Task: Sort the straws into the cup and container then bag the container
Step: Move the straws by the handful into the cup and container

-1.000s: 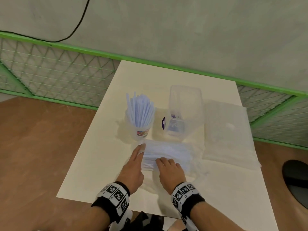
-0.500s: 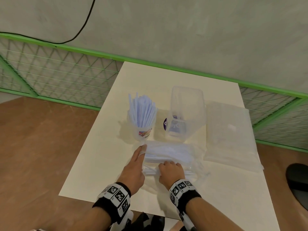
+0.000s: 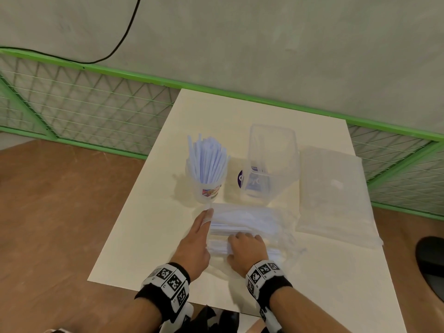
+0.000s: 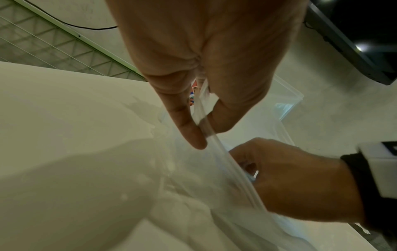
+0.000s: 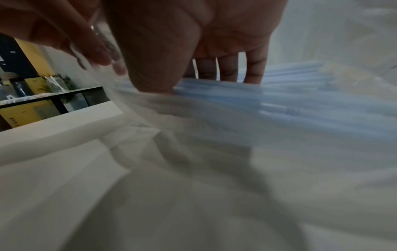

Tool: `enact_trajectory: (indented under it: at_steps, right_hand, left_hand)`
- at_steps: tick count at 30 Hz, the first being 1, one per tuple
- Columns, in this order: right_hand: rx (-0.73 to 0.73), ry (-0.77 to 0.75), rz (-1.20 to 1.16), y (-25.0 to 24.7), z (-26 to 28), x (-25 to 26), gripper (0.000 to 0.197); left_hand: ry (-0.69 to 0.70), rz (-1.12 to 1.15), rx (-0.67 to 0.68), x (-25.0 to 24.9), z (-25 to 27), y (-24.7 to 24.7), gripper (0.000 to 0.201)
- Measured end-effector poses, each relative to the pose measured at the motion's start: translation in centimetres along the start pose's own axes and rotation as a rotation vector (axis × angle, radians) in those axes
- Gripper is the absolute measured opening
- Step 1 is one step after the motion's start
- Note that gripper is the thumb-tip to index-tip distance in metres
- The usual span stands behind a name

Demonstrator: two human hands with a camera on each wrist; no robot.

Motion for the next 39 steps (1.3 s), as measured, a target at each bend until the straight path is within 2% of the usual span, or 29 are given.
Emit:
enact_trajectory:
  at_steps: [3, 10, 19, 25, 32, 39]
  right_hand:
    - [-0.074, 0.022, -0.069, -0.8, -0.1, -0.4, 0.043]
    - [-0.092, 0.034, -0.086, -0.4, -0.4, -0.5, 0.051]
    - [-0.038, 0.069, -0.107, 0.2, -0.7, -0.7, 0.038]
    - [-0.104, 0.028, -0.114, 0.2, -0.4, -0.5, 0.045]
    - [-0.063, 0.032, -0.117, 0.1, -0.8, -0.5, 0.038]
    - [-0.034, -0.027, 0.03, 0.5, -0.6, 0.2, 0.037]
  left_hand:
    - [-0.019, 0.001, 0.001, 0.0, 0.1, 0.0, 0.098]
    - [-0.033, 0.005, -0.004, -0.1, 0.1, -0.3, 0.097]
    - [-0.001, -0.006, -0.019, 0.2, 0.0, -0.3, 0.097]
    - [-0.002, -0.002, -0.02, 0.4, 0.1, -0.2, 0.097]
    - [0.004, -0.01, -0.017, 0.6, -0.1, -0.1, 0.098]
    - [0.01, -0.023, -0.022, 0.5, -0.2, -0.4, 0.097]
Point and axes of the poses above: each hand's wrist, its own z-axis away from the middle knuckle, its own y-axis out of the palm, x = y × z, the point moved 6 cm from there along -z, towards the middle knuckle, and after that the axes turned 4 degrees about -z, right-handed, at the moved point
